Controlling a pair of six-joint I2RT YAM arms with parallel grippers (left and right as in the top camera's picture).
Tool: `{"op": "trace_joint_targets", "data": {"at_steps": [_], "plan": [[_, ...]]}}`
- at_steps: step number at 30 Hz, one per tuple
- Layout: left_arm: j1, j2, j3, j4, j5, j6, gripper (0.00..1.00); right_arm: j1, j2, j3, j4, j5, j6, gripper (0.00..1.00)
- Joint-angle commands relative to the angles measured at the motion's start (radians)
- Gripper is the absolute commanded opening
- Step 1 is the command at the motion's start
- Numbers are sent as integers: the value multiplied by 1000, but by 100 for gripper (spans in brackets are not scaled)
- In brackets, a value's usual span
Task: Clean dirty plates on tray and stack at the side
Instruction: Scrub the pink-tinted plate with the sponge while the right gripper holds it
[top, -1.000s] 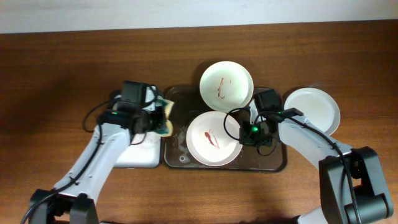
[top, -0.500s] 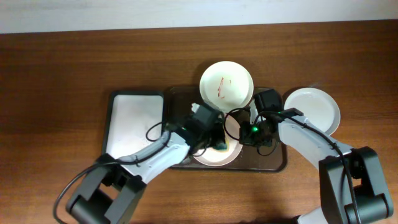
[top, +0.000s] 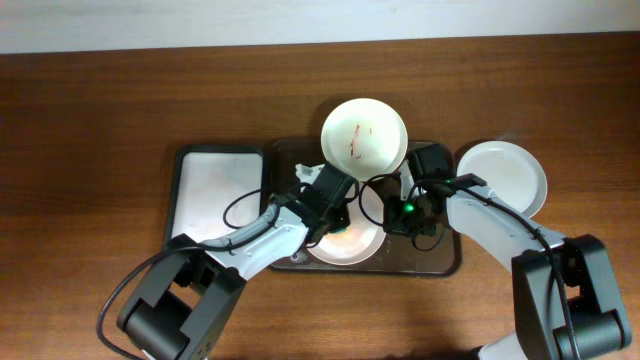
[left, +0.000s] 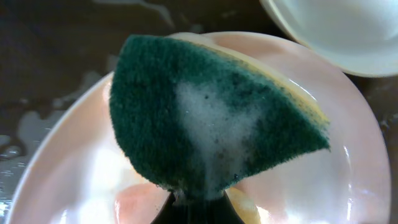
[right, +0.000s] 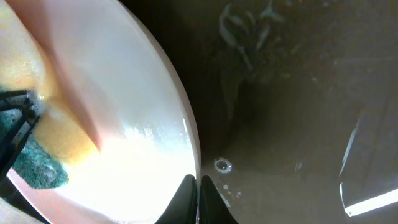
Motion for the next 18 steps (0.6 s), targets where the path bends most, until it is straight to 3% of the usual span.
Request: {"op": "trace_joint_targets", "data": {"at_steps": [1,6,10,14,15,16,18], "plan": [[31,23,-15,-59,-43,112,0,6,0,-1,-8,10,4,4],[45,-205,3,-184,-77,266,0,6,0,-1,-28,41,5,4],[98,-410,3,-235,-82,272,0,6,0,-1,-28,40,5,4],[230,-451,2,-285,-81,297,0,6,0,-1,-28,40,5,5],[266,-446,2,-303,-80,335,0,6,0,-1,-27,40,5,9],[293,-439,0,-315,-77,378,0,6,0,-1,-26,40,5,21],[354,-412,-1,-340,-42,458,0,6,0,-1,-18,40,5,28]]}}
